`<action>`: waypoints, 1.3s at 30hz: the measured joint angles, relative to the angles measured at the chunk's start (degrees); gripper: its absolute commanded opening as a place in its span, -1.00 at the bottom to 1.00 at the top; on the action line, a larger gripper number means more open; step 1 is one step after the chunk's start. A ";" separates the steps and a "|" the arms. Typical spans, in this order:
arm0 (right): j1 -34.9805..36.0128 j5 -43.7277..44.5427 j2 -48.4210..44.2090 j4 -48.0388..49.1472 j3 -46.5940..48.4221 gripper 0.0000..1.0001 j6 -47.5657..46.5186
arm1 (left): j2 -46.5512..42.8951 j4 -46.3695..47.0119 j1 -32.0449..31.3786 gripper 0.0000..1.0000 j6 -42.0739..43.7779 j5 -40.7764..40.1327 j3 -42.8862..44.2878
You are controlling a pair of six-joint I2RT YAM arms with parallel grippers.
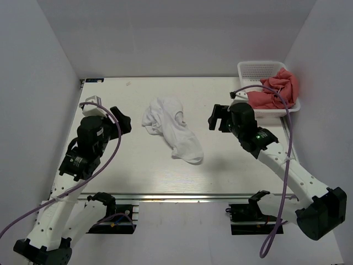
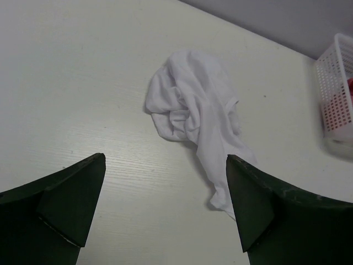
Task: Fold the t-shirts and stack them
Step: Flatten out the tshirt
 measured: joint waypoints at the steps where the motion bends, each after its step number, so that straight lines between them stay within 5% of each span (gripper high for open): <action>1: 0.00 -0.70 0.37 -0.09 0.00 0.81 -0.52 | 0.37 -0.52 0.00 1.00 -0.09 -0.24 0.00; 13: 4.90 -14.49 17.97 -1.66 6.80 0.81 -9.11 | 8.28 -2.49 0.00 1.00 -0.55 -0.07 -3.15; 26: 19.19 -12.61 36.13 -2.51 14.03 0.57 -12.66 | 13.07 -1.60 0.00 1.00 -1.70 3.17 -7.82; 30: 19.17 -8.68 40.63 -1.92 15.21 0.12 -11.85 | 13.20 -1.36 0.00 1.00 -1.92 3.82 -8.24; 33: 19.02 -7.23 42.69 -0.92 15.72 -1.00 -11.19 | 13.51 -1.27 0.22 1.00 -1.92 4.07 -8.39; 39: 18.93 -5.62 42.32 0.96 15.87 -1.00 -9.35 | 14.80 0.20 0.37 1.00 -2.36 4.83 -8.90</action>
